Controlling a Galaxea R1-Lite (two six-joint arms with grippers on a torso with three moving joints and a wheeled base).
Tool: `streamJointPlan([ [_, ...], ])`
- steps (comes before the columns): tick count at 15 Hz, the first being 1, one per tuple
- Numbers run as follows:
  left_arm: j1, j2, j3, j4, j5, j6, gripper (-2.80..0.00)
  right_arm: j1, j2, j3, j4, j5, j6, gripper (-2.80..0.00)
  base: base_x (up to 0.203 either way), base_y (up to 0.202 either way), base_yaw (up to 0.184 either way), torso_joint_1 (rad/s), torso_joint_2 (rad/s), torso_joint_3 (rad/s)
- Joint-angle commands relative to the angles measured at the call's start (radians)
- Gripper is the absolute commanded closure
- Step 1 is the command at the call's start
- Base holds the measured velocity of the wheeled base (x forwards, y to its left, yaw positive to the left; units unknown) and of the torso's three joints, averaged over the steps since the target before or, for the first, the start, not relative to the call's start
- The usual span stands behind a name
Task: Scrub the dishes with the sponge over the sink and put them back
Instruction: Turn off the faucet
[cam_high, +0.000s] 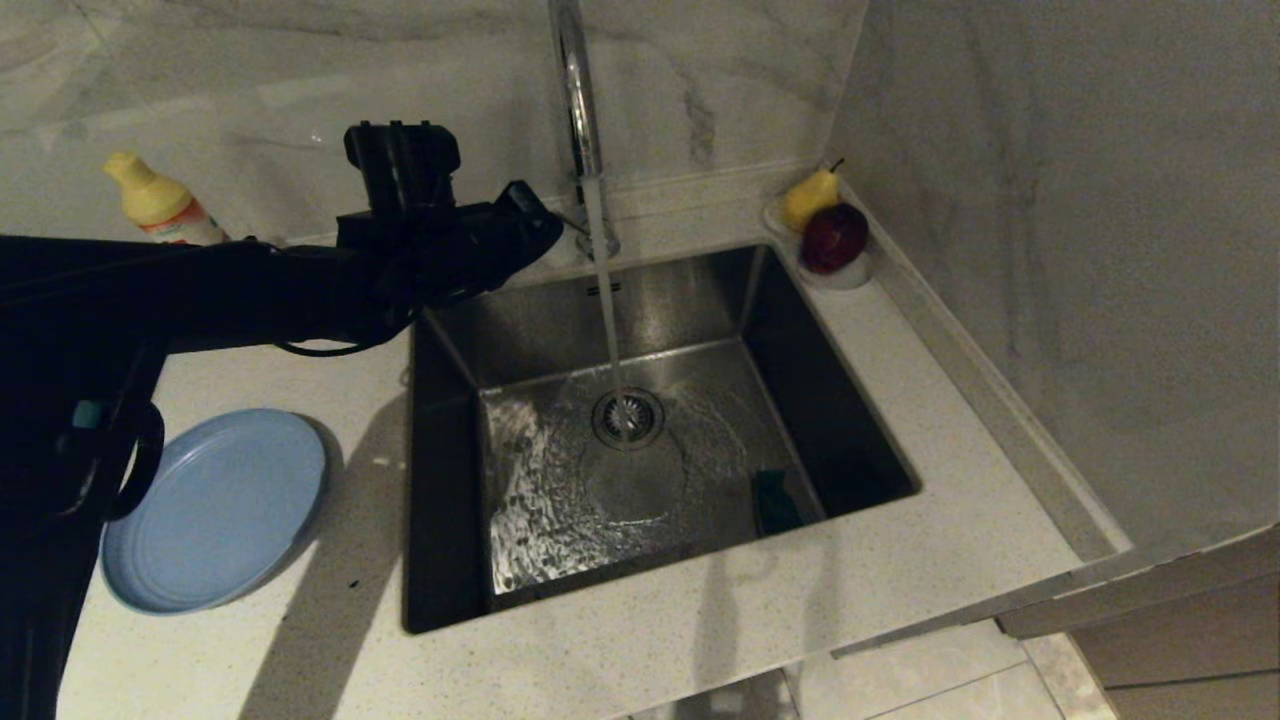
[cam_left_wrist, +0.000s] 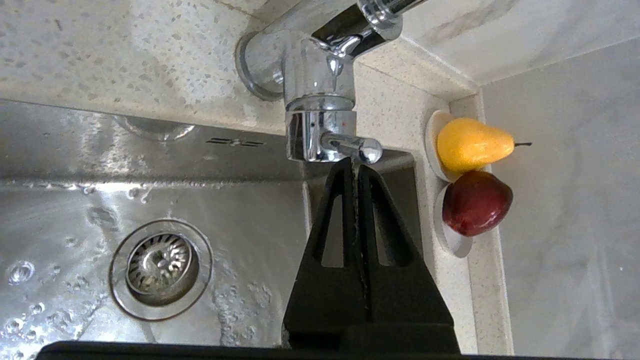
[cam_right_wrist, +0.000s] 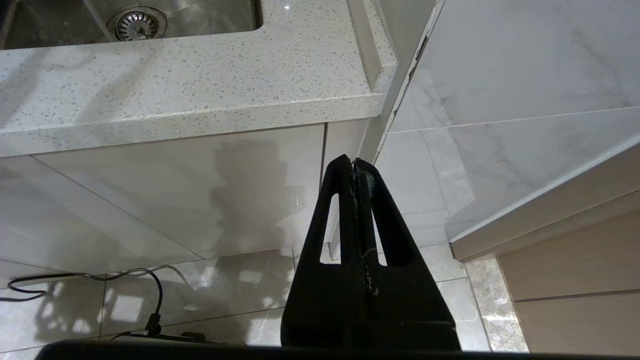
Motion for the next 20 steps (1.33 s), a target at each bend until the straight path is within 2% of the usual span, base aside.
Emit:
streamJointPlan([
  [1,0.0,0.029,-0.027,-0.002,0.001,-0.008,0.0,0.0,-0.002,0.0,0.0,0.0,0.0,0.0,0.0,0.0,0.0,0.0,0.0,0.0],
  [5,-0.003,0.051,-0.035,-0.02,0.0,-0.013,0.0,0.0,-0.002,0.0,0.0,0.0,0.0,0.0,0.0,0.0,0.0,0.0,0.0,0.0],
  [10,-0.005,0.081,-0.036,-0.096,0.003,-0.01,0.0,0.0,-0.002,0.0,0.0,0.0,0.0,0.0,0.0,0.0,0.0,0.0,0.0,0.0],
  [14,-0.005,0.101,-0.035,-0.163,0.017,-0.007,0.0,0.0,-0.002,0.0,0.0,0.0,0.0,0.0,0.0,0.0,0.0,0.0,0.0,0.0],
  [20,0.0,0.101,-0.036,-0.2,0.043,0.002,0.0,0.0,-0.002,0.0,0.0,0.0,0.0,0.0,0.0,0.0,0.0,0.0,0.0,0.0],
])
